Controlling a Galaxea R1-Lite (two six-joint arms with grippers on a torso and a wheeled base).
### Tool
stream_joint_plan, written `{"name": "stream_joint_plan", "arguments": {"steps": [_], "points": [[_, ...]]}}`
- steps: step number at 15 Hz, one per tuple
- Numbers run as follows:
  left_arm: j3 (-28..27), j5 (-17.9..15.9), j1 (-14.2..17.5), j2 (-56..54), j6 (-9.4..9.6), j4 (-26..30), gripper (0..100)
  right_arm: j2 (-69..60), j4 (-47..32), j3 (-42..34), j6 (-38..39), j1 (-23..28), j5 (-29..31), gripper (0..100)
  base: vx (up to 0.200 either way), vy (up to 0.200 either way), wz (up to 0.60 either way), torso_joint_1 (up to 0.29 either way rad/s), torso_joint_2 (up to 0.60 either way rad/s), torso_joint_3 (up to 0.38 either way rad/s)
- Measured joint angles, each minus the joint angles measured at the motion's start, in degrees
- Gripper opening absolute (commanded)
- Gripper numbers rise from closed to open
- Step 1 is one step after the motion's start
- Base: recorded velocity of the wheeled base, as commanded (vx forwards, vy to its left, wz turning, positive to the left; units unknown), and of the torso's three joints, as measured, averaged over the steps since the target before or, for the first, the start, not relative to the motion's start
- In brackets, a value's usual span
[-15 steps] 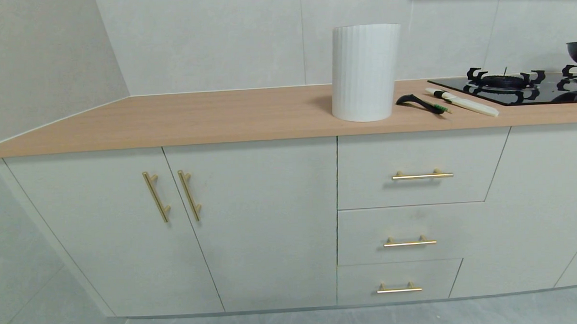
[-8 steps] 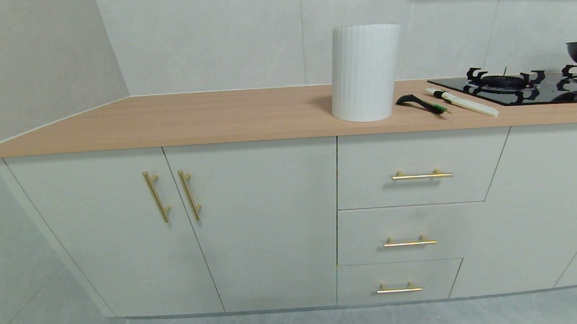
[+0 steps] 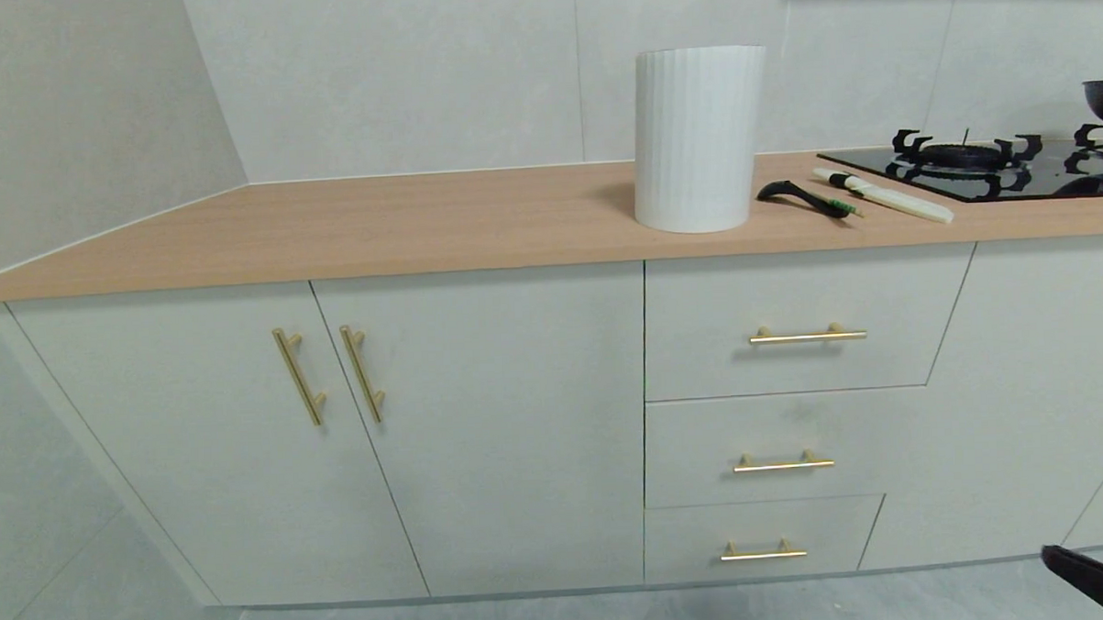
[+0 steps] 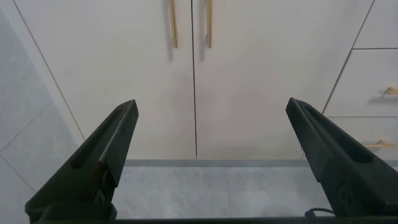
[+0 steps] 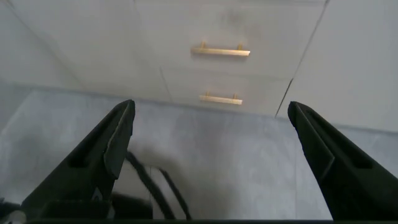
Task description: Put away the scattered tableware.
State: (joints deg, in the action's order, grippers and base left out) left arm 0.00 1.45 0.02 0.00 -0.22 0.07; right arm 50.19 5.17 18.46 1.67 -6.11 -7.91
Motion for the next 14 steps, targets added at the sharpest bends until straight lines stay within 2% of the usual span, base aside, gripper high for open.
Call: {"name": "stream_joint_plan", "arguments": {"steps": [5,9,14], "points": [[0.0,0.0,0.0,0.0,-0.02,0.0,100,33.4,19.3,5.2,-1.4,-1.7,1.4,100,0.0,0.0,0.0,0.0,0.0,0.0],[0.0,0.0,0.0,0.0,-0.02,0.0,100,58.3,32.9,12.8,-1.8,-3.0,4.5,100,0.0,0.0,0.0,0.0,0.0,0.0],[0.0,0.0,0.0,0.0,-0.02,0.0,100,78.4,42.1,25.0,-1.4,-3.4,7.5,100,0.0,0.0,0.0,0.0,0.0,0.0]]}}
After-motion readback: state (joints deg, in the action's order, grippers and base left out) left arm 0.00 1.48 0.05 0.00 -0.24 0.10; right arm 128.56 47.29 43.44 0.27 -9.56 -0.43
